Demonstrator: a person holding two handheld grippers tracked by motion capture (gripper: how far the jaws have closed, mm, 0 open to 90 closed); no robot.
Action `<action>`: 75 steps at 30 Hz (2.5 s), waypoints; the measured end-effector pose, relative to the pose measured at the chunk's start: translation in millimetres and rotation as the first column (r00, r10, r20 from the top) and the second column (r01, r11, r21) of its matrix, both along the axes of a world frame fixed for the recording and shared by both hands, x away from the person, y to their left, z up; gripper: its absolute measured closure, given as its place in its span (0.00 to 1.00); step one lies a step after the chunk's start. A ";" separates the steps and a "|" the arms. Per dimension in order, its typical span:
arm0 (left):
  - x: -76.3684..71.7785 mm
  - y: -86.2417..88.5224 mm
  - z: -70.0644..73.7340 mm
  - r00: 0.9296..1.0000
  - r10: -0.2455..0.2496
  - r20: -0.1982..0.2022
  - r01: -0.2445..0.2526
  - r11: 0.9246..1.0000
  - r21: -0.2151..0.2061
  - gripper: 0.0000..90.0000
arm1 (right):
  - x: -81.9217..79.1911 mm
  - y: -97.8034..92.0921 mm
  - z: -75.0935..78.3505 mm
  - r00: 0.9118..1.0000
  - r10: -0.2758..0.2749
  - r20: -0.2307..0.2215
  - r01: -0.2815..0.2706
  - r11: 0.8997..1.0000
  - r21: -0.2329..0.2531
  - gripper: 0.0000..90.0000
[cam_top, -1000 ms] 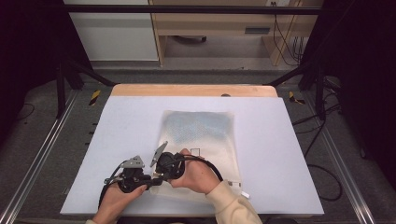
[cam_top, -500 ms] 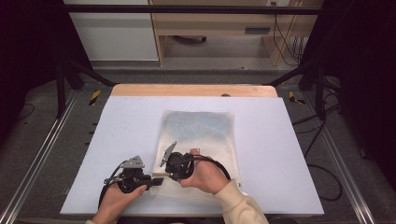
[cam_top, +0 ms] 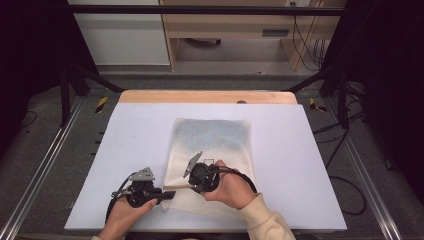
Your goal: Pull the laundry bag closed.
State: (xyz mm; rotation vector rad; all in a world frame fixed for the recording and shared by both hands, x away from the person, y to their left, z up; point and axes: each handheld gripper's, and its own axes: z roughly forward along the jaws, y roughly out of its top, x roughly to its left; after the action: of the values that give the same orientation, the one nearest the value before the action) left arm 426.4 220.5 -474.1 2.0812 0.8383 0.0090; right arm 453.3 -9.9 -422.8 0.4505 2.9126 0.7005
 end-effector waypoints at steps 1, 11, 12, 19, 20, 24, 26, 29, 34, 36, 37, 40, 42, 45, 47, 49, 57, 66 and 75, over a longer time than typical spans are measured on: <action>0.0 0.0 0.0 1.000 -0.001 -0.001 0.001 1.000 0.000 0.92 | -0.2 -1.4 0.1 1.000 -0.004 0.000 0.004 1.000 0.002 0.91; -3.0 -5.2 -0.1 1.000 -0.022 0.005 0.022 1.000 0.011 0.92 | -6.6 -19.8 -0.6 1.000 -0.029 -0.005 0.029 0.999 0.026 0.91; -3.2 -6.0 0.1 1.000 -0.027 0.007 0.027 1.000 0.014 0.92 | -7.5 -22.0 -0.2 0.999 -0.033 -0.009 0.033 0.999 0.031 0.91; -3.8 -6.8 0.7 0.999 -0.029 0.014 0.029 0.999 0.019 0.92 | -10.2 -28.2 0.7 0.999 -0.040 -0.002 0.040 0.998 0.048 0.91; -3.8 -6.8 0.7 0.999 -0.029 0.014 0.029 0.999 0.019 0.92 | -10.5 -28.8 0.8 0.999 -0.042 -0.006 0.042 0.998 0.049 0.91; -4.9 -7.8 1.2 0.999 -0.029 0.025 0.029 0.999 0.031 0.92 | -11.8 -28.9 0.1 0.999 -0.042 0.004 0.042 0.998 0.045 0.91; -5.0 -7.6 1.5 0.999 -0.028 0.027 0.027 0.999 0.030 0.92 | -11.9 -28.9 0.1 0.999 -0.042 0.004 0.042 0.998 0.044 0.91; -5.3 -7.5 2.8 0.999 -0.031 0.037 0.029 0.999 0.034 0.92 | -11.5 -29.2 -0.3 0.999 -0.041 0.006 0.041 0.998 0.049 0.91; -6.5 -9.2 2.8 0.999 -0.032 0.044 0.030 0.999 0.045 0.92 | -11.0 -30.4 -2.5 0.999 -0.048 0.000 0.048 0.998 0.046 0.91; -6.6 -9.2 3.2 0.998 -0.032 0.045 0.030 0.999 0.043 0.92 | -10.9 -31.0 -2.0 0.999 -0.045 0.000 0.045 0.998 0.048 0.91; -6.6 -9.2 3.2 0.998 -0.032 0.046 0.030 0.999 0.043 0.92 | -11.2 -31.4 -0.9 0.999 -0.047 0.000 0.047 0.998 0.046 0.91; -6.5 -9.0 3.1 0.998 -0.033 0.045 0.031 0.999 0.041 0.92 | -11.5 -31.4 -0.2 0.999 -0.044 0.003 0.044 0.998 0.048 0.91; -6.7 -9.0 3.3 0.998 -0.034 0.046 0.032 0.999 0.041 0.92 | -11.5 -31.6 -0.2 0.999 -0.046 0.002 0.046 0.998 0.048 0.91; -6.8 -9.3 3.5 0.998 -0.034 0.048 0.032 0.999 0.041 0.92 | -11.9 -31.6 -0.3 0.999 -0.046 0.006 0.046 0.998 0.052 0.91; -6.9 -9.4 3.8 0.998 -0.034 0.049 0.032 0.999 0.037 0.92 | -12.2 -32.2 0.5 0.999 -0.045 0.004 0.045 0.998 0.052 0.91; -7.3 -9.4 4.3 0.998 -0.035 0.053 0.033 0.999 0.038 0.92 | -12.8 -32.8 1.3 0.998 -0.057 0.000 0.057 0.997 0.049 0.91; -6.6 -9.6 4.6 0.998 -0.036 0.055 0.034 0.999 0.034 0.92 | -13.9 -35.4 2.6 0.999 -0.049 0.009 0.048 0.997 0.052 0.91; -7.7 -10.4 5.0 0.997 -0.040 0.060 0.038 0.999 0.036 0.92 | -14.6 -35.7 2.9 0.999 -0.051 0.016 0.050 0.997 0.053 0.91; -8.6 -11.8 5.1 0.997 -0.043 0.064 0.040 0.998 0.046 0.92 | -13.3 -40.7 2.1 0.998 -0.063 0.010 0.063 0.998 0.023 0.91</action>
State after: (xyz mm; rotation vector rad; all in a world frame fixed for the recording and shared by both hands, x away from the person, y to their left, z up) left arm 417.8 208.7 -469.0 2.1280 0.7616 0.0728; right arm 440.0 -50.6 -420.8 0.5363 2.8689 0.7259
